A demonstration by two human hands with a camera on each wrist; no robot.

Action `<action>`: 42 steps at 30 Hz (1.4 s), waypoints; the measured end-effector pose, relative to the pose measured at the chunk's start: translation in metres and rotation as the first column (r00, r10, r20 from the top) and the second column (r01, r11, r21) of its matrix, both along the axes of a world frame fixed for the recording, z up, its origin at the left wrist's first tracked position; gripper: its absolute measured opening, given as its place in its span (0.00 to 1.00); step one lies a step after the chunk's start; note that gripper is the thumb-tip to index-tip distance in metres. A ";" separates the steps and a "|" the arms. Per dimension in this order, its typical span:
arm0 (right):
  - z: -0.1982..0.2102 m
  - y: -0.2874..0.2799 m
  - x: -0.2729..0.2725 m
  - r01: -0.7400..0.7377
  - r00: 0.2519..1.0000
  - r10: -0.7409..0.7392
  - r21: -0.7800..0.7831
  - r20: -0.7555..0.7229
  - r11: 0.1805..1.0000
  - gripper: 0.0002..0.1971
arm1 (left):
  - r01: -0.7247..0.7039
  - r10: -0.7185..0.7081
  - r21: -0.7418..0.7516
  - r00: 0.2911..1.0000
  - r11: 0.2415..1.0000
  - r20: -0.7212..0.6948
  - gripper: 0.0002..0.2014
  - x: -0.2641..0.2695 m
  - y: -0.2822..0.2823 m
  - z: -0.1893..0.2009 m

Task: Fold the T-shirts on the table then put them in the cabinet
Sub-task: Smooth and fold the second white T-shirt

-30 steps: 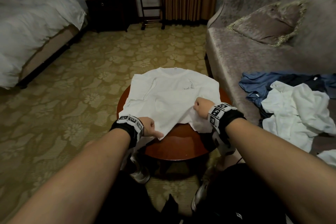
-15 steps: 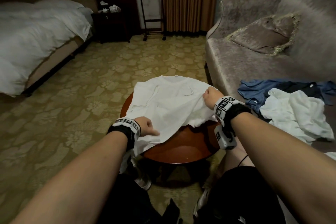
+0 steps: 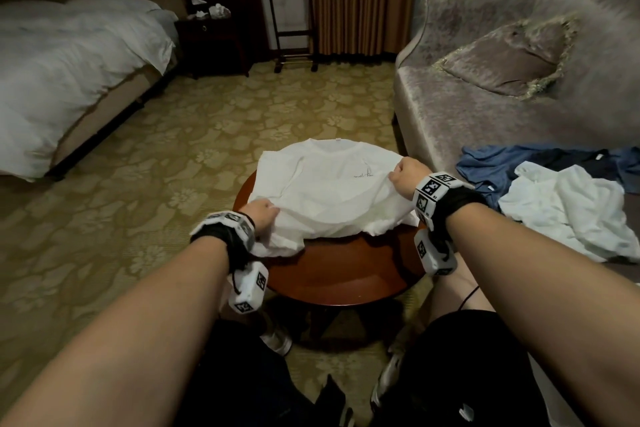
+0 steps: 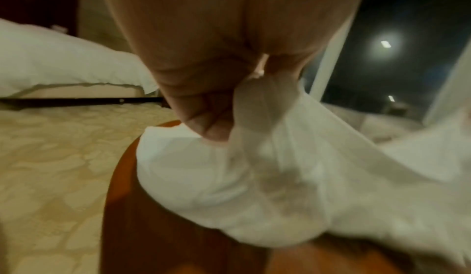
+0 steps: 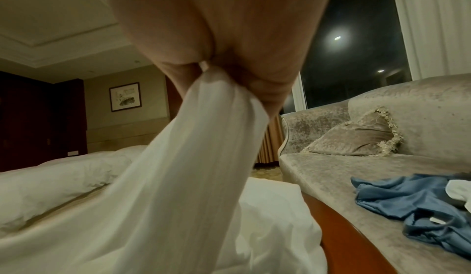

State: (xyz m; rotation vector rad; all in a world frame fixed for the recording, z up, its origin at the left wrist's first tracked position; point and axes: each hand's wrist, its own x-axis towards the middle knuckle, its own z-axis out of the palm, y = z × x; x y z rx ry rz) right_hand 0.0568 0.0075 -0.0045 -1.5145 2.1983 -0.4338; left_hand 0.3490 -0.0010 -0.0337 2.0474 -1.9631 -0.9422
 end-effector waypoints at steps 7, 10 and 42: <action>0.024 0.019 -0.008 -0.096 0.993 0.103 0.135 -0.050 0.986 0.20 | -0.353 0.298 -0.141 0.904 0.925 -0.307 0.20 0.031 -0.008 0.067; 0.038 0.029 -0.009 -0.104 0.980 0.131 0.168 -0.153 0.980 0.22 | -0.425 0.365 -0.231 0.894 0.875 -0.261 0.19 0.038 -0.009 0.089; 0.077 0.054 0.018 -0.208 0.793 0.212 -0.074 0.571 0.975 0.08 | 0.414 -0.418 -0.134 0.909 0.901 -0.004 0.17 -0.113 0.035 0.085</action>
